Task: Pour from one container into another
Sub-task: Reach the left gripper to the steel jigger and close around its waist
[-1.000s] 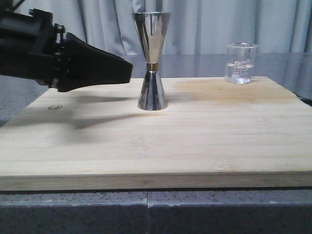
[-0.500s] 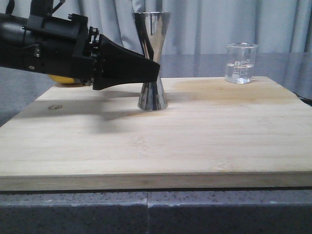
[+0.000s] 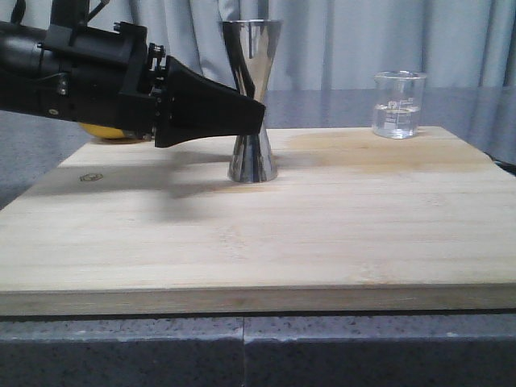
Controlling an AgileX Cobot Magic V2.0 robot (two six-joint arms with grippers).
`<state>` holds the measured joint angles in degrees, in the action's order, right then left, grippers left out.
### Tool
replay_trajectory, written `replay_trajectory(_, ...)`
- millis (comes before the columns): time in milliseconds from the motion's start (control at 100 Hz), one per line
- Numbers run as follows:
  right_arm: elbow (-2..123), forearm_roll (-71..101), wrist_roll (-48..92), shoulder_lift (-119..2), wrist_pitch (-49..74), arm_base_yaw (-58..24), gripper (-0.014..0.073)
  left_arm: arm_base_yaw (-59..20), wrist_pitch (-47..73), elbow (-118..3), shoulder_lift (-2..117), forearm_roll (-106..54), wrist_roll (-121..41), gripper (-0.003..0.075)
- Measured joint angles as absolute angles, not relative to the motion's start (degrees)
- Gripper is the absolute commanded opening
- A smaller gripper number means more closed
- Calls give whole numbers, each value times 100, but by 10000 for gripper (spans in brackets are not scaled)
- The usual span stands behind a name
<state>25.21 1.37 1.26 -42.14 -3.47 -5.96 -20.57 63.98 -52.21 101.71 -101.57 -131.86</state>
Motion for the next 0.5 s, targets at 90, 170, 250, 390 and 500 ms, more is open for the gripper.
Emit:
replay_trajectory(90,2521,137,126,-4214,-347,-596,229,-2057,6398,-5221,10171,-10157,-13198,355)
replay_trajectory(170,2521,137,126,-4214,-347,-596,229,-2057,6398,-5229,10171,-10157,-13198,355)
replay_trajectory(250,2521,137,126,-4214,-347,-596,229,-2068,6398,-5268,10244,-10157,-13198,355)
replay_trajectory(390,2521,137,126,-4214,-347,-596,229,-2120,6466,-5370,10497,-10157,-13198,355)
replay_trajectory(500,2521,137,126,-4214,-347,-596,229,-2224,6477,-5434,10593,-10157,-13198,355)
